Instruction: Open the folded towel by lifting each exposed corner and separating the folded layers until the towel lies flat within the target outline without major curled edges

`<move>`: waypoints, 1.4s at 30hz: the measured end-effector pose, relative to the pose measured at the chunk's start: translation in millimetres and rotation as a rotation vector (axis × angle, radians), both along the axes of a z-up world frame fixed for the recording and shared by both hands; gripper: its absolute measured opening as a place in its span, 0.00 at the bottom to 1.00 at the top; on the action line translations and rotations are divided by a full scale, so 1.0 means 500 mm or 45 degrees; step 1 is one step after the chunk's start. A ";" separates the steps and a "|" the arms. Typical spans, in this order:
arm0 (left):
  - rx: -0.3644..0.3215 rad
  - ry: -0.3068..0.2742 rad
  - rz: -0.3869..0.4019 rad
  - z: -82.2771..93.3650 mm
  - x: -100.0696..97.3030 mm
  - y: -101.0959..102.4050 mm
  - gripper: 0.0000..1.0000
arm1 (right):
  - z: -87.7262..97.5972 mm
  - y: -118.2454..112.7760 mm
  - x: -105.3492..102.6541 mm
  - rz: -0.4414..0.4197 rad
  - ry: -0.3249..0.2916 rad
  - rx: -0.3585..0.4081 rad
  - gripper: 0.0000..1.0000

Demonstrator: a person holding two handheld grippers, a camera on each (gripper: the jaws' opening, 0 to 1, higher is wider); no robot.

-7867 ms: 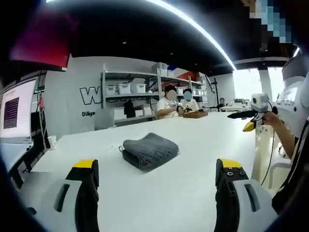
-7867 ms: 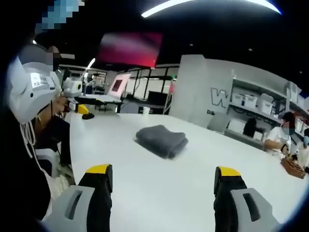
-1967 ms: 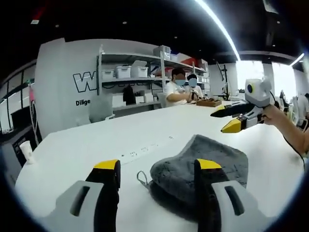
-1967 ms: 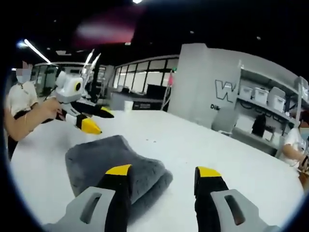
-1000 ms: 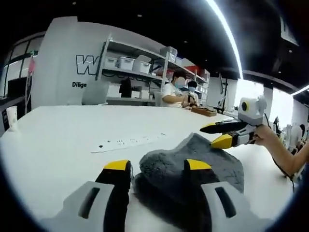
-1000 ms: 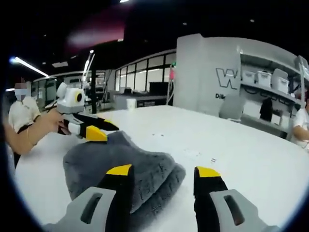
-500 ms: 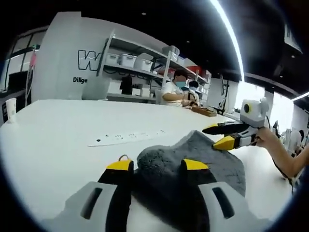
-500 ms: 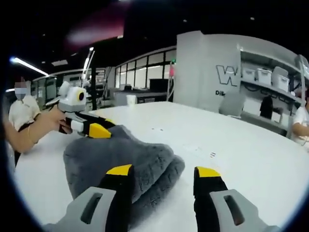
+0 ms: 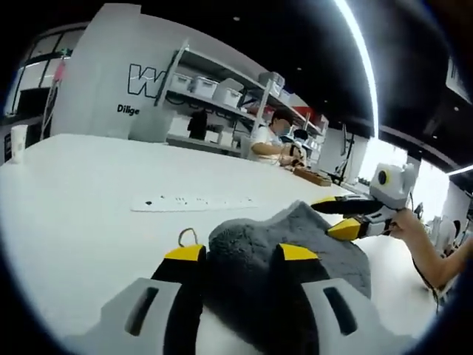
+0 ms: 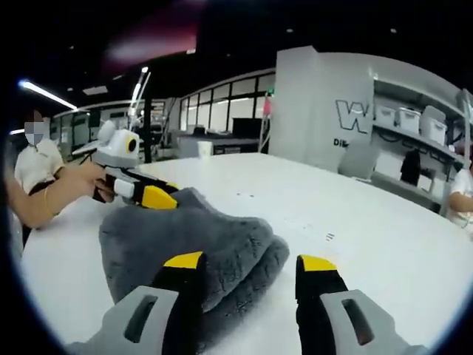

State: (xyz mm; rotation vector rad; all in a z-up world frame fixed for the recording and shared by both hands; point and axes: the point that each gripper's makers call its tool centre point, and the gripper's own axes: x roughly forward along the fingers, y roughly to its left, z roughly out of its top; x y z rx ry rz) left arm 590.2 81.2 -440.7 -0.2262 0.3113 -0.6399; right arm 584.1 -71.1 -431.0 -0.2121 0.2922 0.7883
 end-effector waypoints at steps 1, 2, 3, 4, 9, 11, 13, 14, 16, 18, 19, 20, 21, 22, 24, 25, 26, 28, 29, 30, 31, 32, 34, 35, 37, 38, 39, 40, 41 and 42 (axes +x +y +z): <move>-0.026 -0.033 -0.018 0.011 -0.002 -0.007 0.28 | 0.000 0.000 -0.001 0.001 0.000 0.000 0.45; -0.039 -0.027 -0.022 0.013 -0.003 -0.009 0.26 | 0.000 0.000 -0.001 0.002 0.000 0.001 0.45; -0.038 -0.027 -0.021 0.013 -0.003 -0.009 0.27 | 0.000 0.000 -0.002 0.002 0.001 0.001 0.45; -0.027 -0.031 -0.016 0.013 -0.001 -0.009 0.26 | -0.001 -0.001 -0.003 0.002 0.002 0.001 0.45; -0.049 -0.075 -0.024 0.028 -0.002 -0.013 0.14 | 0.000 0.000 -0.006 0.008 -0.005 -0.005 0.45; -0.046 -0.092 -0.038 0.034 -0.006 -0.018 0.10 | 0.001 0.001 -0.008 0.011 -0.006 -0.006 0.45; -0.046 -0.108 -0.056 0.041 -0.011 -0.024 0.08 | 0.003 0.002 -0.008 0.013 -0.006 -0.005 0.46; -0.033 -0.125 -0.064 0.046 -0.012 -0.026 0.08 | 0.003 0.002 -0.009 0.013 -0.008 -0.007 0.46; -0.005 -0.146 -0.079 0.050 -0.015 -0.029 0.07 | 0.005 0.003 -0.011 0.016 -0.009 -0.007 0.46; 0.025 -0.191 -0.114 0.060 -0.021 -0.034 0.07 | 0.006 0.003 -0.013 0.019 -0.010 -0.007 0.46; 0.047 -0.249 -0.143 0.070 -0.025 -0.038 0.07 | 0.006 0.003 -0.014 0.019 -0.010 -0.008 0.46; 0.054 -0.278 -0.160 0.077 -0.029 -0.042 0.06 | 0.007 0.003 -0.015 0.021 -0.012 -0.009 0.46; 0.058 -0.302 -0.177 0.084 -0.035 -0.046 0.06 | 0.007 0.002 -0.016 0.020 -0.013 -0.009 0.46; 0.065 -0.337 -0.214 0.096 -0.045 -0.055 0.06 | 0.008 0.001 -0.019 0.018 -0.013 -0.008 0.46; 0.071 -0.372 -0.252 0.109 -0.056 -0.065 0.06 | 0.011 -0.002 -0.020 0.016 -0.018 -0.010 0.46; 0.073 -0.387 -0.272 0.115 -0.062 -0.070 0.06 | 0.012 -0.002 -0.021 0.015 -0.019 -0.010 0.46; 0.073 -0.398 -0.288 0.120 -0.068 -0.074 0.06 | 0.014 -0.003 -0.022 0.016 -0.021 -0.010 0.47; 0.091 -0.446 -0.347 0.134 -0.087 -0.088 0.05 | 0.019 -0.006 -0.027 0.018 -0.030 -0.014 0.47; 0.100 -0.460 -0.365 0.137 -0.093 -0.092 0.05 | 0.021 -0.007 -0.029 0.019 -0.033 -0.017 0.47; 0.110 -0.472 -0.387 0.140 -0.100 -0.097 0.05 | 0.022 -0.008 -0.031 0.019 -0.037 -0.020 0.47; 0.126 -0.488 -0.420 0.143 -0.111 -0.103 0.05 | 0.024 -0.010 -0.031 0.018 -0.039 -0.023 0.47; 0.137 -0.499 -0.435 0.144 -0.116 -0.106 0.05 | 0.025 -0.011 -0.031 0.018 -0.041 -0.023 0.47; 0.171 -0.523 -0.475 0.145 -0.131 -0.115 0.05 | 0.026 -0.011 -0.035 0.019 -0.045 -0.029 0.47; 0.193 -0.542 -0.498 0.146 -0.140 -0.120 0.05 | 0.026 -0.011 -0.037 0.021 -0.051 -0.041 0.48; 0.215 -0.567 -0.498 0.151 -0.150 -0.122 0.05 | 0.026 -0.011 -0.041 0.026 -0.056 -0.054 0.48; 0.215 -0.571 -0.503 0.153 -0.155 -0.123 0.05 | 0.027 -0.010 -0.043 0.029 -0.059 -0.057 0.48; 0.205 -0.570 -0.519 0.156 -0.164 -0.125 0.05 | 0.027 -0.010 -0.044 0.033 -0.063 -0.066 0.48; 0.201 -0.569 -0.525 0.157 -0.167 -0.126 0.05 | 0.023 -0.015 -0.044 0.032 -0.076 -0.116 0.47; 0.191 -0.577 -0.542 0.162 -0.178 -0.129 0.05 | 0.019 -0.022 -0.044 0.023 -0.092 -0.176 0.48; 0.191 -0.584 -0.552 0.164 -0.185 -0.131 0.05 | 0.018 -0.022 -0.047 0.026 -0.104 -0.198 0.49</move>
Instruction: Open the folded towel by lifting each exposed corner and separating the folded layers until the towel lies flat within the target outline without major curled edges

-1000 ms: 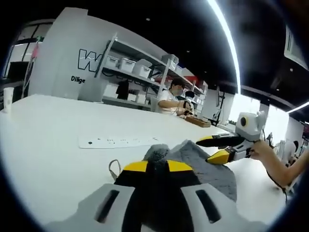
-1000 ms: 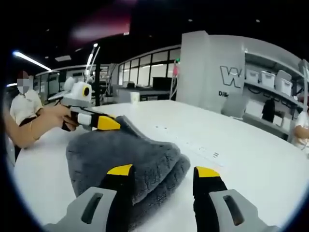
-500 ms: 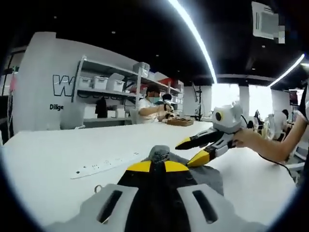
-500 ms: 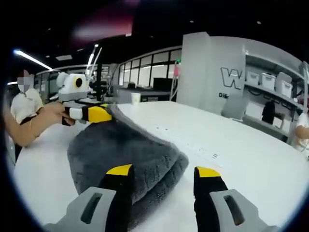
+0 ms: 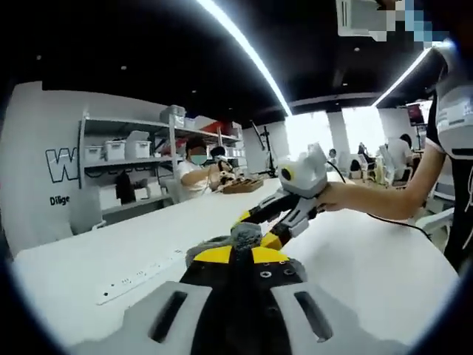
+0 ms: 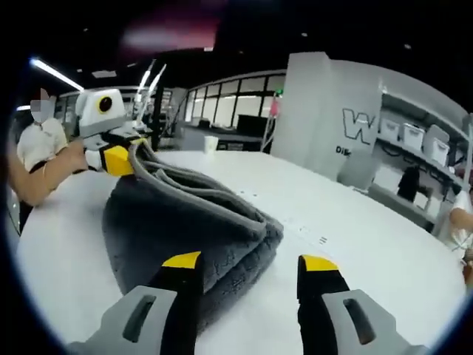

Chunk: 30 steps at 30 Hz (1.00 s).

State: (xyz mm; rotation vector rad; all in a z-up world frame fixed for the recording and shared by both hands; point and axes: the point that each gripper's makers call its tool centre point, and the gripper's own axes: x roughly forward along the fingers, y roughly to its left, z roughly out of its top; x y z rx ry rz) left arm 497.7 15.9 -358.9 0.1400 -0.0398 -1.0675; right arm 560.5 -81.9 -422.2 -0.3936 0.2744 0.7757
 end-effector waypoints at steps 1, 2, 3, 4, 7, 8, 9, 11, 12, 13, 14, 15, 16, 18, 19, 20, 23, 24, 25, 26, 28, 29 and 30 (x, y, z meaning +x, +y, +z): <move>0.005 -0.004 -0.011 0.001 -0.009 -0.002 0.05 | 0.001 0.004 -0.004 0.004 0.003 0.011 0.49; 0.013 -0.004 -0.017 0.001 -0.014 -0.004 0.05 | 0.001 0.004 -0.006 0.008 0.005 0.011 0.49; 0.030 -0.008 -0.026 -0.001 -0.020 -0.006 0.05 | 0.002 0.005 -0.012 0.019 0.001 -0.002 0.48; 0.046 -0.016 -0.035 -0.003 -0.026 -0.008 0.05 | 0.004 0.007 -0.017 0.030 -0.007 -0.017 0.48; 0.085 -0.037 -0.069 -0.006 -0.047 -0.018 0.06 | 0.007 0.007 -0.027 0.049 -0.033 -0.070 0.48; 0.109 -0.065 -0.084 -0.006 -0.058 -0.022 0.06 | 0.008 0.007 -0.029 0.056 -0.042 -0.085 0.48; 0.118 -0.071 -0.090 -0.006 -0.063 -0.023 0.06 | 0.009 0.007 -0.033 0.064 -0.051 -0.105 0.48; 0.140 -0.082 -0.108 -0.007 -0.077 -0.027 0.06 | 0.006 0.002 -0.039 0.074 -0.075 -0.180 0.49; 0.149 -0.093 -0.123 -0.007 -0.087 -0.029 0.06 | 0.007 0.004 -0.042 0.079 -0.080 -0.184 0.49; 0.154 -0.099 -0.137 -0.007 -0.094 -0.032 0.06 | 0.008 0.004 -0.045 0.086 -0.086 -0.190 0.49; 0.163 -0.106 -0.155 -0.008 -0.102 -0.034 0.06 | 0.010 0.004 -0.049 0.090 -0.088 -0.192 0.48; 0.173 -0.111 -0.168 -0.009 -0.110 -0.035 0.06 | 0.012 0.003 -0.052 0.094 -0.092 -0.197 0.48; 0.195 -0.121 -0.190 -0.012 -0.121 -0.037 0.06 | 0.015 0.004 -0.055 0.105 -0.107 -0.206 0.49; 0.241 -0.142 -0.220 -0.019 -0.136 -0.037 0.06 | 0.022 0.004 -0.063 0.108 -0.128 -0.215 0.51; 0.256 -0.151 -0.235 -0.022 -0.145 -0.038 0.06 | 0.026 0.003 -0.068 0.112 -0.141 -0.228 0.51; 0.257 -0.152 -0.244 -0.022 -0.152 -0.039 0.06 | 0.030 0.002 -0.073 0.117 -0.156 -0.244 0.51; 0.261 -0.149 -0.273 -0.025 -0.167 -0.041 0.06 | 0.034 -0.001 -0.084 0.129 -0.166 -0.258 0.51; 0.267 -0.155 -0.284 -0.026 -0.172 -0.042 0.06 | 0.034 -0.003 -0.086 0.129 -0.166 -0.262 0.51; 0.269 -0.156 -0.288 -0.026 -0.174 -0.043 0.06 | 0.035 -0.004 -0.088 0.130 -0.168 -0.266 0.51; 0.271 -0.156 -0.294 -0.027 -0.177 -0.043 0.06 | 0.035 -0.005 -0.090 0.134 -0.169 -0.271 0.51; 0.273 -0.152 -0.302 -0.028 -0.182 -0.043 0.06 | 0.034 -0.007 -0.098 0.139 -0.166 -0.281 0.51; 0.276 -0.152 -0.305 -0.029 -0.186 -0.043 0.06 | 0.033 -0.007 -0.102 0.144 -0.165 -0.286 0.51; 0.279 -0.153 -0.309 -0.031 -0.189 -0.042 0.06 | 0.033 -0.007 -0.108 0.151 -0.163 -0.286 0.51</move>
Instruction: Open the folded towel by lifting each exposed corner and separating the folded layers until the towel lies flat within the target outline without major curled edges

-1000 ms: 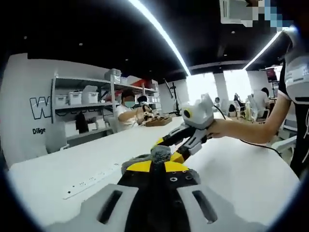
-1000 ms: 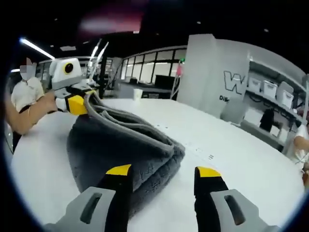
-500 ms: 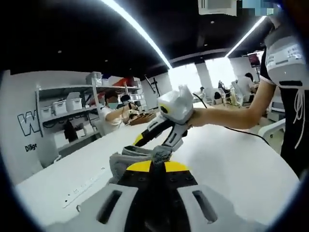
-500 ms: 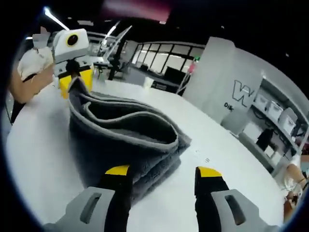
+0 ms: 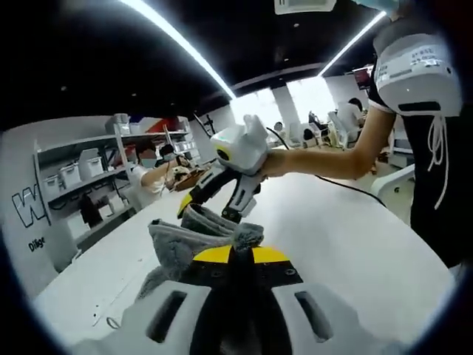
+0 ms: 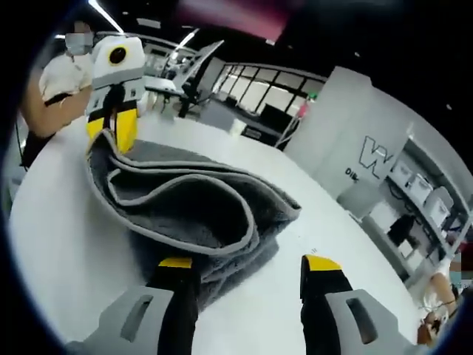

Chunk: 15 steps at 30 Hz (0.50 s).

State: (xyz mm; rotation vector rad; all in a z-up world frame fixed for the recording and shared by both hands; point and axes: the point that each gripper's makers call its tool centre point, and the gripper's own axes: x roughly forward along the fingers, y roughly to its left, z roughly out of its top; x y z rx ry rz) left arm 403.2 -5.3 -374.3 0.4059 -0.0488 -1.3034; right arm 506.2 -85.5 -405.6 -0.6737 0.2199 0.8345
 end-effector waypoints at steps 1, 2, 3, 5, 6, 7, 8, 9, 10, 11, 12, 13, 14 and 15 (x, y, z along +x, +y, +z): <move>0.006 0.000 -0.006 -0.002 -0.005 0.001 0.06 | 0.000 0.000 -0.004 0.007 0.003 0.000 0.51; 0.011 0.000 -0.013 -0.005 -0.011 0.001 0.06 | 0.000 0.001 -0.011 0.013 0.007 0.002 0.51; 0.016 -0.002 -0.019 -0.006 -0.016 0.001 0.06 | 0.000 0.001 -0.017 0.016 0.009 0.004 0.51; 0.026 -0.008 -0.030 -0.009 -0.025 0.000 0.06 | -0.002 0.002 -0.027 0.025 0.014 0.002 0.51; 0.030 -0.012 -0.034 -0.011 -0.029 0.000 0.06 | -0.003 0.002 -0.030 0.026 0.017 0.002 0.51; 0.033 -0.015 -0.035 -0.011 -0.032 0.000 0.06 | -0.004 0.002 -0.034 0.027 0.021 0.003 0.52; 0.036 -0.009 -0.036 -0.013 -0.035 0.000 0.06 | -0.003 0.003 -0.040 0.033 0.024 0.008 0.52; 0.040 -0.009 -0.040 -0.014 -0.038 0.001 0.06 | -0.003 0.004 -0.044 0.037 0.026 0.013 0.52; 0.042 -0.009 -0.043 -0.014 -0.039 0.002 0.06 | -0.003 0.005 -0.048 0.038 0.029 0.016 0.52; 0.044 -0.007 -0.044 -0.015 -0.042 0.003 0.06 | -0.003 0.006 -0.054 0.044 0.031 0.013 0.52; 0.050 -0.007 -0.048 -0.016 -0.047 0.003 0.06 | -0.003 0.006 -0.058 0.047 0.029 0.008 0.52; 0.056 -0.008 -0.051 -0.018 -0.050 0.004 0.06 | -0.003 0.005 -0.062 0.048 0.027 0.002 0.52; 0.061 -0.011 -0.052 -0.019 -0.053 0.004 0.06 | -0.003 0.004 -0.065 0.048 0.026 0.000 0.52; 0.064 -0.011 -0.050 -0.019 -0.057 0.005 0.07 | -0.002 0.002 -0.068 0.042 0.025 0.005 0.53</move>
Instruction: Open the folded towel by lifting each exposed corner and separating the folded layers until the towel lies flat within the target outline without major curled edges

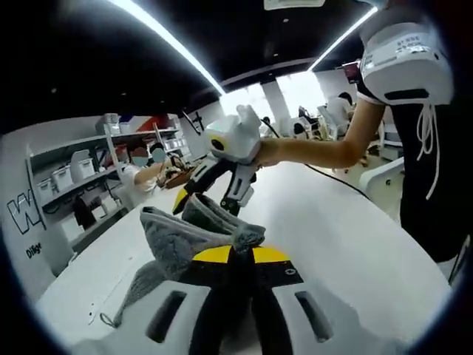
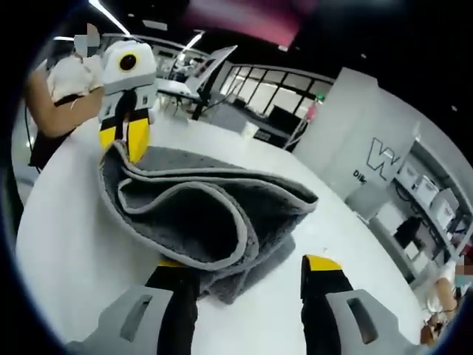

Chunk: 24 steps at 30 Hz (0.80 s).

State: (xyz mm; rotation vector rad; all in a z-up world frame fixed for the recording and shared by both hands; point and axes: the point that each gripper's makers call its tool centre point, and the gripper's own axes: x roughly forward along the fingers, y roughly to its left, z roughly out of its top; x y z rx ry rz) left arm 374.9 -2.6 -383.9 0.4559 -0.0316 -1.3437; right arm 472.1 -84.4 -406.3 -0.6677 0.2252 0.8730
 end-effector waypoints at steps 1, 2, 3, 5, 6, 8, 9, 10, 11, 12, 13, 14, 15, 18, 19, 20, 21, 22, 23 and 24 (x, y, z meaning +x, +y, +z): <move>0.002 0.004 0.001 -0.001 -0.003 0.001 0.07 | 0.000 -0.002 -0.004 -0.001 0.003 0.005 0.53; 0.005 0.006 -0.002 -0.002 -0.006 0.002 0.07 | 0.000 -0.003 -0.007 -0.003 0.004 0.007 0.52; 0.008 0.008 -0.004 -0.003 -0.011 0.002 0.07 | 0.000 -0.005 -0.012 -0.006 0.004 0.008 0.52; 0.016 0.012 -0.007 -0.006 -0.017 0.004 0.07 | -0.002 -0.004 -0.021 0.001 0.002 0.002 0.52; 0.021 0.014 -0.008 -0.009 -0.021 0.005 0.07 | -0.003 -0.002 -0.026 0.008 0.003 0.000 0.52; 0.029 0.017 -0.009 -0.013 -0.026 0.005 0.07 | -0.008 0.005 -0.038 0.032 0.011 0.001 0.50; 0.033 0.020 -0.007 -0.016 -0.028 0.005 0.07 | -0.010 0.007 -0.043 0.039 0.018 0.003 0.50; 0.036 0.021 -0.007 -0.019 -0.032 0.006 0.07 | -0.012 0.008 -0.046 0.040 0.022 0.005 0.50; 0.038 0.026 -0.007 -0.022 -0.035 0.007 0.07 | -0.014 0.010 -0.049 0.042 0.025 0.004 0.50; 0.039 0.032 -0.007 -0.026 -0.039 0.008 0.07 | -0.017 0.012 -0.055 0.050 0.025 0.000 0.49; 0.040 0.036 -0.006 -0.028 -0.042 0.008 0.07 | -0.018 0.014 -0.059 0.061 0.022 -0.003 0.46; 0.042 0.042 -0.006 -0.032 -0.047 0.009 0.07 | -0.019 0.018 -0.068 0.085 0.012 -0.003 0.42; 0.046 0.044 -0.006 -0.035 -0.050 0.010 0.07 | -0.019 0.021 -0.073 0.098 0.016 0.000 0.39; 0.061 0.052 -0.004 -0.043 -0.062 0.015 0.07 | -0.025 0.027 -0.096 0.128 0.035 -0.002 0.35; 0.062 0.053 -0.003 -0.043 -0.064 0.016 0.07 | -0.026 0.028 -0.103 0.132 0.033 -0.009 0.35; 0.064 0.053 -0.002 -0.044 -0.067 0.017 0.07 | -0.026 0.029 -0.108 0.134 0.033 -0.013 0.35; 0.065 0.054 -0.002 -0.044 -0.069 0.018 0.07 | -0.026 0.029 -0.112 0.137 0.033 -0.014 0.35; 0.066 0.057 0.001 -0.045 -0.071 0.020 0.07 | -0.025 0.031 -0.121 0.147 0.032 -0.011 0.34; 0.067 0.058 0.003 -0.046 -0.073 0.021 0.07 | -0.024 0.032 -0.129 0.156 0.032 -0.008 0.32; 0.069 0.060 0.003 -0.047 -0.076 0.021 0.07 | -0.024 0.032 -0.135 0.161 0.032 -0.006 0.30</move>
